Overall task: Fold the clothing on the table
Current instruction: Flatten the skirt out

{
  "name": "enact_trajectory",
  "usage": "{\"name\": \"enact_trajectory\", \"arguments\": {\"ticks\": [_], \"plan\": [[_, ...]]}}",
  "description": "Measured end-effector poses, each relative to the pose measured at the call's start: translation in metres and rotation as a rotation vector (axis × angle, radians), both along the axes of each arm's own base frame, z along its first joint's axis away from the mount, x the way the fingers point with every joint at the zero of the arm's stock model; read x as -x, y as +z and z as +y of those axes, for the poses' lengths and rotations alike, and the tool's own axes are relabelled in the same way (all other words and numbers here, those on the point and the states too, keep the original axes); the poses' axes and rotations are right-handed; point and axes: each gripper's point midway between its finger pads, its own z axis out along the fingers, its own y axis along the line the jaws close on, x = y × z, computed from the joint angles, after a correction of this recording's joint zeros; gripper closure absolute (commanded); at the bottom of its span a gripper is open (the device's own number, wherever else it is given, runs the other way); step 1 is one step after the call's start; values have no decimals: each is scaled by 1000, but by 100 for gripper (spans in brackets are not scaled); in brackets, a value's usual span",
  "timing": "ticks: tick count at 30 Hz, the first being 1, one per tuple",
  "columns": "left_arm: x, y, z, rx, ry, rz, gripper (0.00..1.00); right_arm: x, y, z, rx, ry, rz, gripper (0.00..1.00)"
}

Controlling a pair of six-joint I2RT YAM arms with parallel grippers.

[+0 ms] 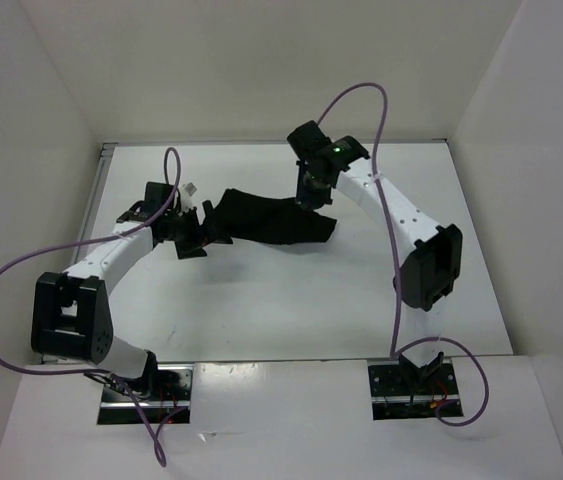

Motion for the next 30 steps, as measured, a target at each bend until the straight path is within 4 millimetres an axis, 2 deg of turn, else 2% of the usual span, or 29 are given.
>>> {"name": "enact_trajectory", "arguments": {"ticks": [3, 5, 8, 13, 15, 17, 20, 23, 25, 26, 28, 30], "plan": [[0, -2, -1, 4, -4, 7, 2, -2, 33, -9, -57, -20, -79, 100], [0, -2, -1, 5, -4, 8, 2, -1, 60, -6, -124, 11, -138, 100], [0, -3, -2, 8, -7, 9, 2, 6, 96, 18, -261, 120, -198, 100], [-3, -3, 4, 14, 10, 13, 2, 23, 150, 71, -459, 342, -290, 100], [-5, 0, 10, 15, 29, 3, 2, 30, 182, 84, -534, 410, -353, 100], [-7, 6, 16, 17, 47, -15, 2, 36, 220, 90, -595, 460, -432, 100], [-8, 15, 22, 19, 66, -42, 2, 45, 277, 87, -666, 501, -567, 100], [-9, 20, 26, 20, 78, -57, 1, 48, 314, 74, -687, 485, -671, 100], [-9, 21, 27, 20, 80, -58, 1, 39, 317, 62, -654, 432, -692, 100], [-9, 21, 27, 20, 80, -58, 1, 30, 311, 55, -621, 389, -688, 100], [-8, 20, 27, 19, 82, -54, 1, 11, 283, 43, -535, 305, -638, 100], [-8, 20, 27, 19, 82, -52, 1, -11, 226, 32, -410, 214, -532, 100]]}}
